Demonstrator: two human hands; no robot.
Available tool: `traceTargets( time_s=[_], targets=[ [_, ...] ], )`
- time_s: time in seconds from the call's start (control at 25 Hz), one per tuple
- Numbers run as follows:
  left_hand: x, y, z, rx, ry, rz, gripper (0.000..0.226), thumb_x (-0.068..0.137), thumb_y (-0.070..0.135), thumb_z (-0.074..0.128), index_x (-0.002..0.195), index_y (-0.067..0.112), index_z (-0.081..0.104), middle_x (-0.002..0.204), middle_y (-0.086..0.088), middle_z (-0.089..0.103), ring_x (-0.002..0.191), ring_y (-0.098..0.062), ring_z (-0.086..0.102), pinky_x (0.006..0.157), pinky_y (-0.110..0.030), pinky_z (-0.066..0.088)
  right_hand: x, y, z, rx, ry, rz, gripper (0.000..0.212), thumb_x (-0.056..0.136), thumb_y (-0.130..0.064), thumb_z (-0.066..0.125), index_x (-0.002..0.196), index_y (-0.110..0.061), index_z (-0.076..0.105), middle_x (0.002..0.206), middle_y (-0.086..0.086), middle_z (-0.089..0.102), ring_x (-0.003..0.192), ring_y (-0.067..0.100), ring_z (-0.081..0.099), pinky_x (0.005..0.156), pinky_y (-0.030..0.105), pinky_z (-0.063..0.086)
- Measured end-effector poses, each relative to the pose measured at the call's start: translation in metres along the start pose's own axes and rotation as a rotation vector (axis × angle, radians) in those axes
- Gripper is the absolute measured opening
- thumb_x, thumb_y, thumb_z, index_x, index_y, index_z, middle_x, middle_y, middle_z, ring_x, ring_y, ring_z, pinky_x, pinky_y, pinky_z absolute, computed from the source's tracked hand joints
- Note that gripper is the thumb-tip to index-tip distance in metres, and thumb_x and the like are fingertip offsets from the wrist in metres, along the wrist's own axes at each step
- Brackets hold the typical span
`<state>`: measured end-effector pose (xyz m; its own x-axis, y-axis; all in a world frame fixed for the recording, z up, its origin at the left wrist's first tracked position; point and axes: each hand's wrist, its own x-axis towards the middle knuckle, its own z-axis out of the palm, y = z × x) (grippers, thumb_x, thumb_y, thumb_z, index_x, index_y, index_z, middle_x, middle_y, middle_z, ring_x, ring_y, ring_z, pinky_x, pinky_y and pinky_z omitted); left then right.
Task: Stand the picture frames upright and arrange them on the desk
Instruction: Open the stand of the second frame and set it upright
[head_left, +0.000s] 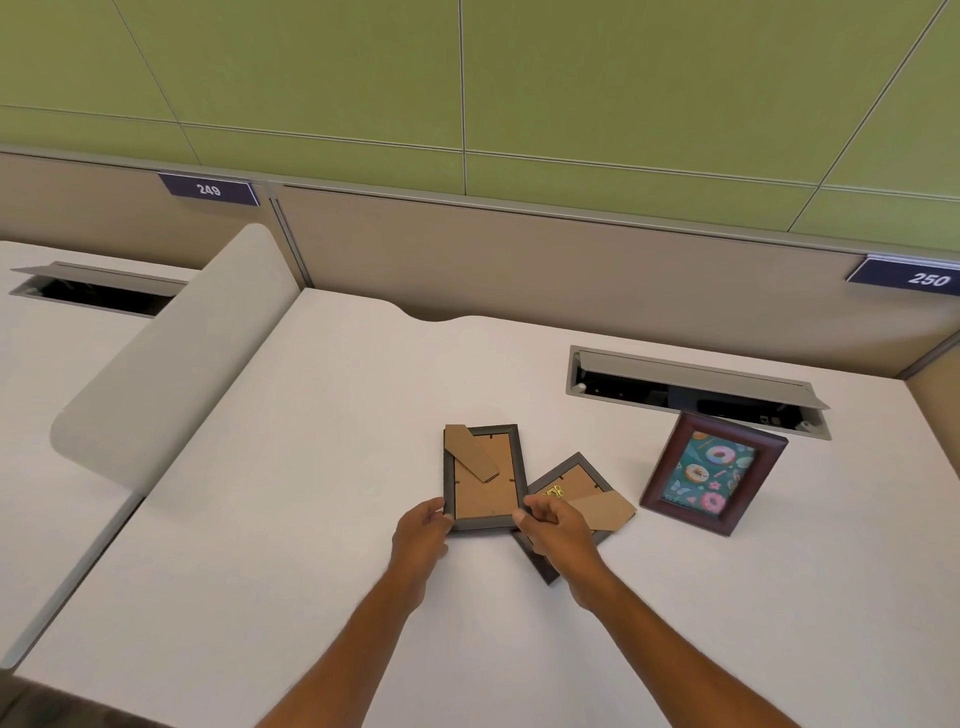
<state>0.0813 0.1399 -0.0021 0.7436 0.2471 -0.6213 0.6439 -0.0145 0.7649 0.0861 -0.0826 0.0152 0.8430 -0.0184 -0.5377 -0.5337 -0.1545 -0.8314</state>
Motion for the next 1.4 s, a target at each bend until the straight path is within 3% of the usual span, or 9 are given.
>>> traceTargets(
  time_s=[0.08,0.24,0.64,0.72,0.88,1.0,1.08,1.24,1.4],
  targets=[
    [0.003,-0.001,-0.005,-0.020,-0.019,0.014,0.043,0.108,0.013,0.060,0.151,0.019,0.061,0.142,-0.008,0.066,0.125,-0.027,0.066,0.100,-0.039,0.062,0.000,-0.003,-0.004,0.061,0.006,0.019,0.028,0.100,-0.028,0.076,0.126,-0.020,0.072,0.117,0.001,0.074,0.104,0.016,0.070,0.079,0.028,0.060],
    [0.006,-0.002,-0.012,-0.070,-0.037,0.036,0.036,0.107,0.008,0.062,0.142,0.015,0.068,0.133,-0.011,0.072,0.117,-0.028,0.071,0.099,-0.040,0.064,0.006,-0.003,-0.009,0.221,0.042,0.057,0.018,0.099,-0.015,0.077,0.117,-0.015,0.079,0.121,0.006,0.077,0.115,0.024,0.074,0.095,0.038,0.066],
    [-0.002,0.017,-0.030,-0.144,-0.033,0.128,0.032,0.109,0.007,0.058,0.134,0.020,0.074,0.123,-0.009,0.078,0.104,-0.029,0.079,0.091,-0.039,0.065,0.005,-0.035,-0.001,0.431,-0.006,0.064,0.020,0.094,-0.002,0.079,0.113,-0.007,0.084,0.115,0.015,0.083,0.107,0.031,0.081,0.085,0.038,0.069],
    [-0.007,0.021,-0.034,-0.058,-0.015,0.228,0.038,0.108,0.004,0.059,0.130,0.028,0.077,0.124,-0.003,0.077,0.106,-0.025,0.078,0.091,-0.037,0.064,0.003,-0.046,-0.002,0.463,-0.016,0.062,0.019,0.094,-0.002,0.079,0.113,-0.005,0.083,0.114,0.016,0.083,0.108,0.033,0.081,0.084,0.038,0.070],
    [-0.010,0.025,-0.035,0.347,0.108,0.687,0.048,0.092,-0.004,0.079,0.121,0.034,0.082,0.134,0.006,0.070,0.122,-0.013,0.067,0.099,-0.028,0.062,-0.007,-0.064,0.000,0.495,-0.051,0.078,0.018,0.093,-0.002,0.080,0.111,-0.002,0.083,0.111,0.018,0.084,0.107,0.034,0.081,0.083,0.038,0.070],
    [-0.016,0.037,-0.031,0.254,0.154,0.812,0.048,0.086,-0.015,0.079,0.116,0.022,0.085,0.130,0.003,0.074,0.122,-0.014,0.070,0.103,-0.031,0.061,-0.015,-0.077,0.001,0.528,-0.080,0.074,0.022,0.092,-0.007,0.083,0.113,0.000,0.081,0.112,0.021,0.083,0.100,0.033,0.081,0.080,0.035,0.070],
    [-0.025,0.050,-0.029,0.171,0.148,0.787,0.052,0.086,-0.020,0.074,0.110,0.024,0.085,0.116,0.008,0.082,0.110,-0.014,0.077,0.100,-0.034,0.063,-0.020,-0.085,-0.002,0.517,-0.095,0.035,0.028,0.092,-0.017,0.085,0.116,-0.002,0.081,0.111,0.023,0.082,0.090,0.029,0.079,0.081,0.034,0.070],
    [-0.035,0.067,-0.029,0.162,0.089,0.750,0.036,0.089,-0.006,0.077,0.102,0.028,0.084,0.101,0.015,0.084,0.100,-0.008,0.078,0.090,-0.018,0.058,-0.027,-0.100,-0.016,0.415,-0.125,-0.085,0.034,0.096,-0.036,0.079,0.119,-0.012,0.083,0.104,0.020,0.081,0.083,0.023,0.070,0.079,0.034,0.063],
    [-0.039,0.079,-0.025,0.082,0.012,0.622,0.019,0.093,0.008,0.081,0.099,0.026,0.082,0.096,0.011,0.084,0.094,-0.008,0.077,0.082,-0.021,0.056,-0.026,-0.106,-0.025,0.301,-0.072,-0.171,0.030,0.099,-0.041,0.073,0.121,-0.023,0.083,0.091,-0.007,0.078,0.079,0.013,0.056,0.068,0.027,0.049]
  ],
)
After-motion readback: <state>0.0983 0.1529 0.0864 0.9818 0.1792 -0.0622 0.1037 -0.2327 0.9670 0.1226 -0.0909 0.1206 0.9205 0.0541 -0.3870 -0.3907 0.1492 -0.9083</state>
